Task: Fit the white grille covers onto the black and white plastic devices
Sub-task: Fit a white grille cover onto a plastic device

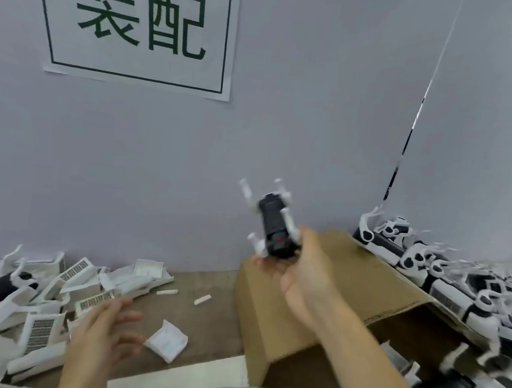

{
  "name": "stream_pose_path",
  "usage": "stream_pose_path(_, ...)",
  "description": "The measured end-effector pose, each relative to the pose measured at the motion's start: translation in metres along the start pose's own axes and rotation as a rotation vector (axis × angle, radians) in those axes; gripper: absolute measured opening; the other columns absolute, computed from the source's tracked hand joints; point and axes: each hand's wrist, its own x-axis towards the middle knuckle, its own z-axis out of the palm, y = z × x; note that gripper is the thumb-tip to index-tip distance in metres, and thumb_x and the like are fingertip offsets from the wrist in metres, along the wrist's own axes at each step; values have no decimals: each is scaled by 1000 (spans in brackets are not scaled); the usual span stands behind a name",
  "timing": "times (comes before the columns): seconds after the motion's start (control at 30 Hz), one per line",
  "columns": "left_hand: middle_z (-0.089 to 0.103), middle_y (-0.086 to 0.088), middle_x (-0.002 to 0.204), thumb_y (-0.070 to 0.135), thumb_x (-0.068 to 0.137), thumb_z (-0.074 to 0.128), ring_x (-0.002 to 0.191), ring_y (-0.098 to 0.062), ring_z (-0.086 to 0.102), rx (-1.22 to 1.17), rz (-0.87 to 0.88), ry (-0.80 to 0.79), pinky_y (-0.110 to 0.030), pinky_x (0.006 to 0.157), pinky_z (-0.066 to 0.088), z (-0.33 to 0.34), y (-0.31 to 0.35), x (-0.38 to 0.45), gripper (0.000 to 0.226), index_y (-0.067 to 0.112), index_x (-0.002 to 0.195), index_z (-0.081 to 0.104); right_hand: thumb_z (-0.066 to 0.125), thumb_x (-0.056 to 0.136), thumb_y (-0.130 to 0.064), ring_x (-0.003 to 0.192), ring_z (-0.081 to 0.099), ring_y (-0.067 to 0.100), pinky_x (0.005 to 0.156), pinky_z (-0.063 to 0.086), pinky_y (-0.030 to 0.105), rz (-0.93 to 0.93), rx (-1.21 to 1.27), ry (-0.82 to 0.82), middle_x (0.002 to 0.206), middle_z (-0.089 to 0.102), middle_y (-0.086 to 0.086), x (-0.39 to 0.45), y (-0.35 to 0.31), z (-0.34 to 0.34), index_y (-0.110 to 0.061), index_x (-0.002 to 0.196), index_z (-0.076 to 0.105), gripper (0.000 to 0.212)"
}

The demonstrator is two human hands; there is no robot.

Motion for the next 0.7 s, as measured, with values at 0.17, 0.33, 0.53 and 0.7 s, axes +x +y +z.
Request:
stream_pose_path(0.17,65,-17,85,14,103,48,36,-20,56,105,2,5,-24,34,44,0,-5,4,18,9,95,64,35,108,-23,103,63,39,77,61,33,-277,202,192,123,57,24,36,-86,-26,-2,131,48,33)
stream_pose_path(0.33,68,-15,80,14,103,49,42,-24,56,152,-14,41,-26,38,43,1,-8,6,19,9,96,66,28,109,-39,131,46,49,105,46,53,-254,192,274,156,27,28,38,-113,-54,-12,159,4,61)
stream_pose_path(0.53,69,-11,78,3,98,49,53,-19,58,244,-88,24,-29,46,39,6,-16,2,15,7,97,64,40,105,-9,77,67,22,59,54,28,-268,-470,128,98,66,16,13,-40,-19,-10,131,54,29)
stream_pose_path(0.7,66,-4,71,1,94,44,48,-15,56,357,-100,15,-25,45,42,-1,-14,1,20,8,93,63,57,99,-17,81,71,8,73,54,24,-67,-1160,-543,89,76,-6,-13,61,48,-32,103,72,22)
